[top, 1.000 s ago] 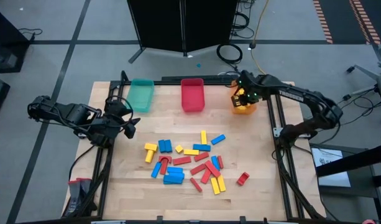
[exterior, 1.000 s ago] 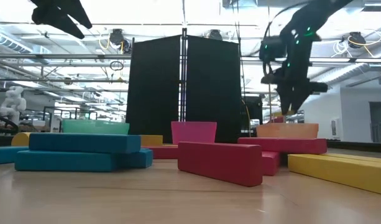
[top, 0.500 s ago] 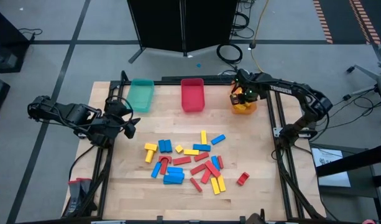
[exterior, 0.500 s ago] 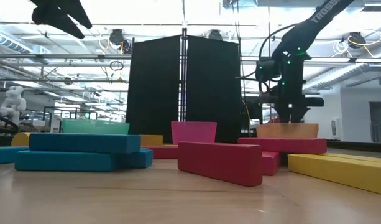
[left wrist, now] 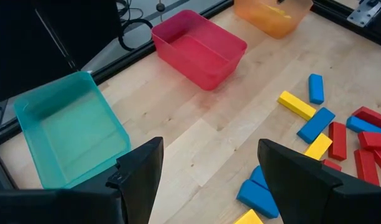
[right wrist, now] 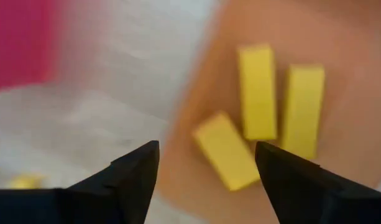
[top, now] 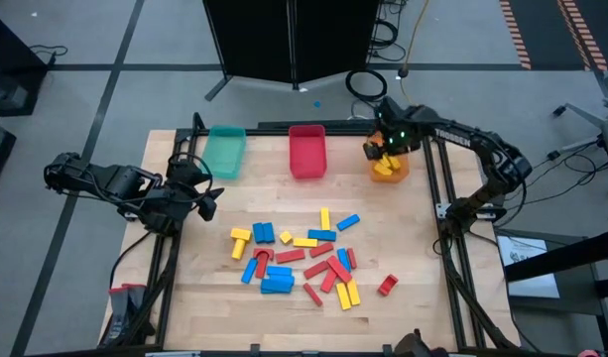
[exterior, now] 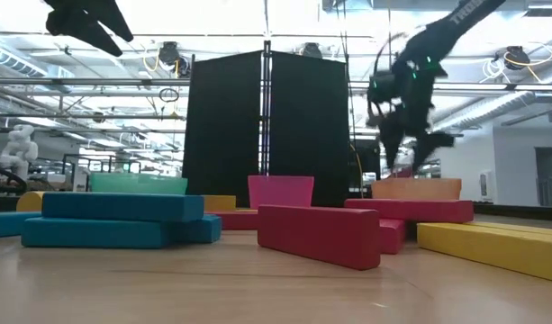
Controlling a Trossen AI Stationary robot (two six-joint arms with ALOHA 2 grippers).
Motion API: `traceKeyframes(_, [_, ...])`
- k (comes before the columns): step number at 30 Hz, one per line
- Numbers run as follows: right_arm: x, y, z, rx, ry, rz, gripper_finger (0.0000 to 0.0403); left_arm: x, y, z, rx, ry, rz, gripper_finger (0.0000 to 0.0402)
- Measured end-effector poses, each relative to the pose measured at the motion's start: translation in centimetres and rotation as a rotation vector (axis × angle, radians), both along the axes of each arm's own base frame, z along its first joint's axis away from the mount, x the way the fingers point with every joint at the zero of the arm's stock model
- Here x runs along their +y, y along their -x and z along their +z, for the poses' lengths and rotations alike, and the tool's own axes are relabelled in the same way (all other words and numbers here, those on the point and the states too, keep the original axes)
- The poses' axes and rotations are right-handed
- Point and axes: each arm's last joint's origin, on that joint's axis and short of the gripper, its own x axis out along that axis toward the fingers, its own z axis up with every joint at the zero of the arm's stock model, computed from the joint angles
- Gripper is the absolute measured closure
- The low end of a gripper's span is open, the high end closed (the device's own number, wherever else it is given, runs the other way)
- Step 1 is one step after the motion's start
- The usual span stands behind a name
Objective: Sort blocks
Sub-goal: Put the yellow block into the orange bin
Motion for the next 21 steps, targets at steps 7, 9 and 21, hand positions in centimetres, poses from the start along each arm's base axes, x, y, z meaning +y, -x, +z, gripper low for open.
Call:
traceKeyframes(7, [1.9,-3.8,10.0,-0.308,0.102,0.32,0.0166,0.0,0.0,0.0,0.0,0.0,0.0,0.0134])
traceKeyframes(9, [4.0,-5.4,11.8,-0.38,0.112,0.446,0.017,0.0,0.0,0.0,0.0,0.0,0.0,0.0134])
traceKeyframes(21, [21.8,-10.4,12.6,-0.38,0.07,1.183,0.0182,0.0,0.0,0.0,0.001,-0.001,-0.001,0.0134])
